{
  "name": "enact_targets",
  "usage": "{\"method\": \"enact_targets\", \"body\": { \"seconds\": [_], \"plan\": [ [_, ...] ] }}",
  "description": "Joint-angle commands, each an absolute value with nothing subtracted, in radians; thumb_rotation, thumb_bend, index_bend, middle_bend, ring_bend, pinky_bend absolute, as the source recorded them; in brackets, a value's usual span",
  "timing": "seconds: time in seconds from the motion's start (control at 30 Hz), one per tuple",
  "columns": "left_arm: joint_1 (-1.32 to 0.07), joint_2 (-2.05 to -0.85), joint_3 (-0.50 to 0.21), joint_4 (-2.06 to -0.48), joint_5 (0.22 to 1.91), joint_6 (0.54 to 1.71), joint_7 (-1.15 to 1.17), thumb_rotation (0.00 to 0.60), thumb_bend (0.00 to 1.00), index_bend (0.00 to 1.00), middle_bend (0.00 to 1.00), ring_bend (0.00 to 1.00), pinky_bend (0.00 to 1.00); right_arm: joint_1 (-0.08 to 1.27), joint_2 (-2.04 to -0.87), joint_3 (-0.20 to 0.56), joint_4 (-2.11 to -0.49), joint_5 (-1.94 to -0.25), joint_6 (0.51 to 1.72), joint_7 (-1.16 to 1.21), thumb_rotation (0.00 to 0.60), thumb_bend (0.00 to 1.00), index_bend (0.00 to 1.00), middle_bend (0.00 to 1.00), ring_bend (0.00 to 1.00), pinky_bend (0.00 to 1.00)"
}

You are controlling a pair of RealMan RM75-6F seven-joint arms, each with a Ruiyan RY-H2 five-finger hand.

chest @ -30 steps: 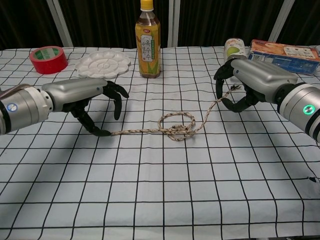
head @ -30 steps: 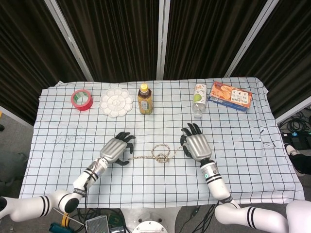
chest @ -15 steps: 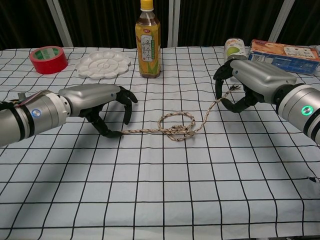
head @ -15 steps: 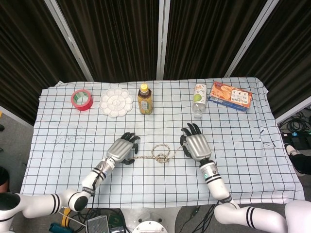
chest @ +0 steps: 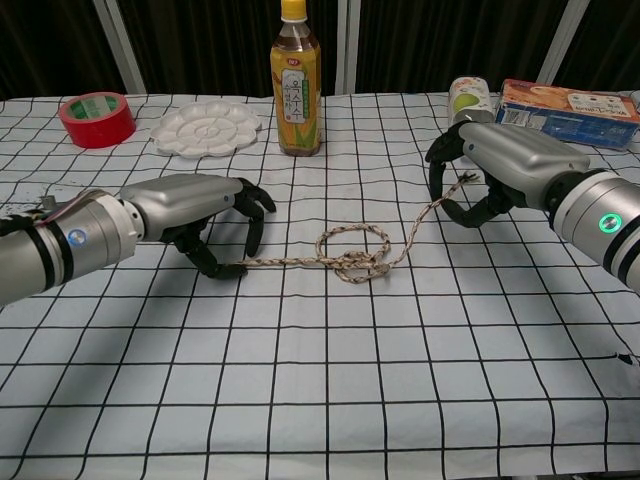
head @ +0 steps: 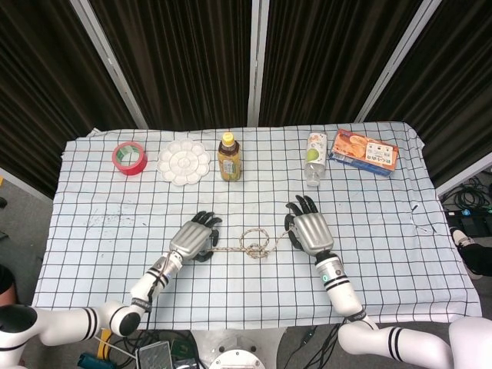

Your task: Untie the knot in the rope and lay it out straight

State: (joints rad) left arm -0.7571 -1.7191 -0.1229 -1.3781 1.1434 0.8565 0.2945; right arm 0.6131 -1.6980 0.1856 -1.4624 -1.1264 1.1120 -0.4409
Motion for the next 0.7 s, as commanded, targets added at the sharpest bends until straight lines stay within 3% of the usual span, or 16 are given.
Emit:
{"method": "enact_targets", "body": {
  "seconds": [0.03,0.7],
  "plan": [
    [-0.759,-1.726,-0.120,-1.368,1.151,0.859,0.293,0.600,0.30,0.52,0.12,0.00,0.00,0.613,-1.699,0.186,-1.461,-1.126,1.111,-0.440,0.600,0.49,0.62,0.18,0.00,0.00],
    [-0.763,-1.749,-0.106,-1.327,1.179,0.861,0.282,0.600,0.37,0.54,0.11,0.00,0.00,0.615,-1.705,0.184,-1.454,-1.121,1.103,-0.438,0.600,0.49,0.62,0.18,0.00,0.00]
  ]
}}
